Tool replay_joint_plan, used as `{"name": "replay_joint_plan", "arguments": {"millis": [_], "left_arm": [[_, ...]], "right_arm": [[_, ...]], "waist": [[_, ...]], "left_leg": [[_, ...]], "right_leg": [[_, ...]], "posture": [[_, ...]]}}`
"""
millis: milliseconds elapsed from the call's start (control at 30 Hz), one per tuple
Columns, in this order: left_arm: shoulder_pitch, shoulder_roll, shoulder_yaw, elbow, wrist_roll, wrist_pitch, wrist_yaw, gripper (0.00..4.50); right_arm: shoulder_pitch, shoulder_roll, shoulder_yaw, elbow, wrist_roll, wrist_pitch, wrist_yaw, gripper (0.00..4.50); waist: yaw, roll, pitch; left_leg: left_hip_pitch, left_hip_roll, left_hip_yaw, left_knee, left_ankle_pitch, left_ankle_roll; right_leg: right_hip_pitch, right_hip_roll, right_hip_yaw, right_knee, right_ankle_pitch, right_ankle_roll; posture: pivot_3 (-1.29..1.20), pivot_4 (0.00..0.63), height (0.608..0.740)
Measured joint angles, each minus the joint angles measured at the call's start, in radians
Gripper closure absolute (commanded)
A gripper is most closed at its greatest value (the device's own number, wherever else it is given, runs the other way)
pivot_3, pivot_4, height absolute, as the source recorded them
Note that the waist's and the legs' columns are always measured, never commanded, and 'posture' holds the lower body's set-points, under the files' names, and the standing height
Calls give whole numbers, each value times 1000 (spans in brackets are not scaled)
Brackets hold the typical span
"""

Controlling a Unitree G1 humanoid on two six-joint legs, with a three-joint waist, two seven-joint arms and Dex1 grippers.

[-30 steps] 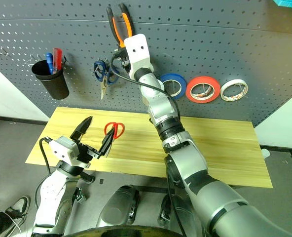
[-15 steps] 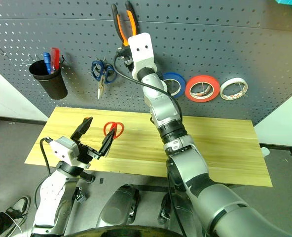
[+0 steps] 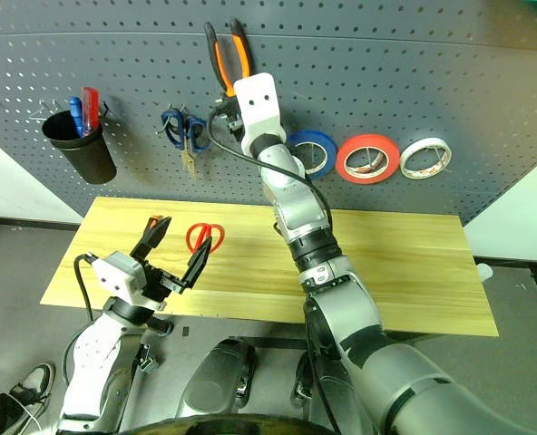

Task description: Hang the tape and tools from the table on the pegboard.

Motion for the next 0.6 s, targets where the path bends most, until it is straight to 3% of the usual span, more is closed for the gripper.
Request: {"name": "replay_joint_plan", "arguments": {"millis": [467,600], "left_arm": [[4,0,-6,-4,0,1,1,0],[-1,0,-6,-4,1,1,1,0]], "right_arm": [[24,25,8,-30,-1,36,23,2390],[24,27,8,-32,-1,42,31,1233]], "waist": [[-20,0,9],[-26,0,9]], "left_leg": [[-2,1,0,-2,0,0],[-3,1,1,-2,0,1]], "right_leg": [[-2,1,0,-2,0,0],[-3,1,0,-3,0,1]], "posture": [[400,188,676],[401,187,676]]}}
